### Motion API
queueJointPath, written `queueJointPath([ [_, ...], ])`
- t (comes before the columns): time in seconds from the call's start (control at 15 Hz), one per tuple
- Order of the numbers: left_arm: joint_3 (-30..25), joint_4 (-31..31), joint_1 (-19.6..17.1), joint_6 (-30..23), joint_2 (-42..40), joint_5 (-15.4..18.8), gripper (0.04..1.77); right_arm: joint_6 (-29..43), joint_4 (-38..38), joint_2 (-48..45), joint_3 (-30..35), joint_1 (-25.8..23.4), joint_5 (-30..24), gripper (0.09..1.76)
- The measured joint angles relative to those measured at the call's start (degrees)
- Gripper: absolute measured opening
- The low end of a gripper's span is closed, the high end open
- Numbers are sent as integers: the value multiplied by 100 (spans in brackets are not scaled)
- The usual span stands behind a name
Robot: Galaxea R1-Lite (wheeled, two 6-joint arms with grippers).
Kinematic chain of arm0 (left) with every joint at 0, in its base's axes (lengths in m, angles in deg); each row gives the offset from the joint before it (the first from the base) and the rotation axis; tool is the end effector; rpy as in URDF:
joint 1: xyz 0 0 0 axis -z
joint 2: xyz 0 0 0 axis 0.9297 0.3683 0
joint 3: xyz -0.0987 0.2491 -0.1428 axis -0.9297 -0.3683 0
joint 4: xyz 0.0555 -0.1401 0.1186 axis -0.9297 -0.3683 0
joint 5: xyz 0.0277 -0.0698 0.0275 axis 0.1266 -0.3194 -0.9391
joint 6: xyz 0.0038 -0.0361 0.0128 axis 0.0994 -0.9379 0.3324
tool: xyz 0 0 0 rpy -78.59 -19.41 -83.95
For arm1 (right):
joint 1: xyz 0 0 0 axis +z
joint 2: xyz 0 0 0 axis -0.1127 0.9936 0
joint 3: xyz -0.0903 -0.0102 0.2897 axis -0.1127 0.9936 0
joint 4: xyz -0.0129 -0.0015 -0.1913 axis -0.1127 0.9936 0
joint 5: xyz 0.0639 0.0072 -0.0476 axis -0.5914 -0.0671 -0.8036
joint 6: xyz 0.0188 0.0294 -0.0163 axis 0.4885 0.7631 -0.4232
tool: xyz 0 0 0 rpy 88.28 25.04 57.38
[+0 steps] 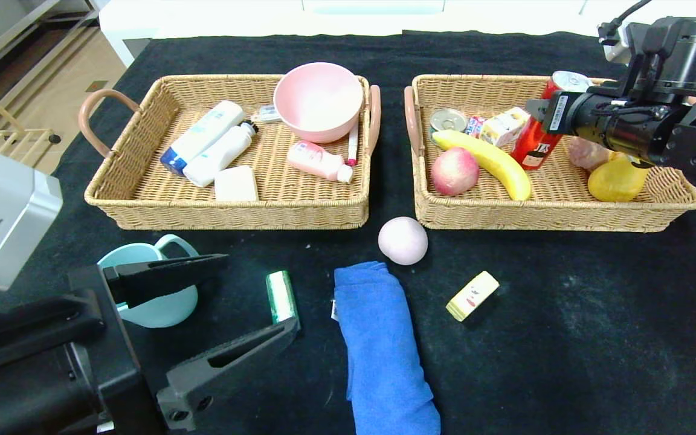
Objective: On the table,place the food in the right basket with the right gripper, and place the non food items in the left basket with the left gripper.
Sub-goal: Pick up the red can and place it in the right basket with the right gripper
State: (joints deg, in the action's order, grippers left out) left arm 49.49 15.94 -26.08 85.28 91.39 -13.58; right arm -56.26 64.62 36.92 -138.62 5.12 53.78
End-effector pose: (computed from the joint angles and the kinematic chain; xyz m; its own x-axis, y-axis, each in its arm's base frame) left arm 0.1274 -0.1169 0.2469 0.7229 -0.6833 -0.1022 0.6884 0.7250 0.0224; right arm 0.4022 0.0763 0.3134 0.9990 0.0434 0.0095 -0.0440 0.9958 0.0801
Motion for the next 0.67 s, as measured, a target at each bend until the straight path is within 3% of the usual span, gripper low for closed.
queueJointPath([
  [0.27, 2, -2, -7, 13, -39, -4, 172, -2, 49, -284, 313, 54, -2, 151],
  [0.67, 11, 4, -13, 61, -83, -44, 172, -11, 316, -1345, 1467, 150, 0, 162],
])
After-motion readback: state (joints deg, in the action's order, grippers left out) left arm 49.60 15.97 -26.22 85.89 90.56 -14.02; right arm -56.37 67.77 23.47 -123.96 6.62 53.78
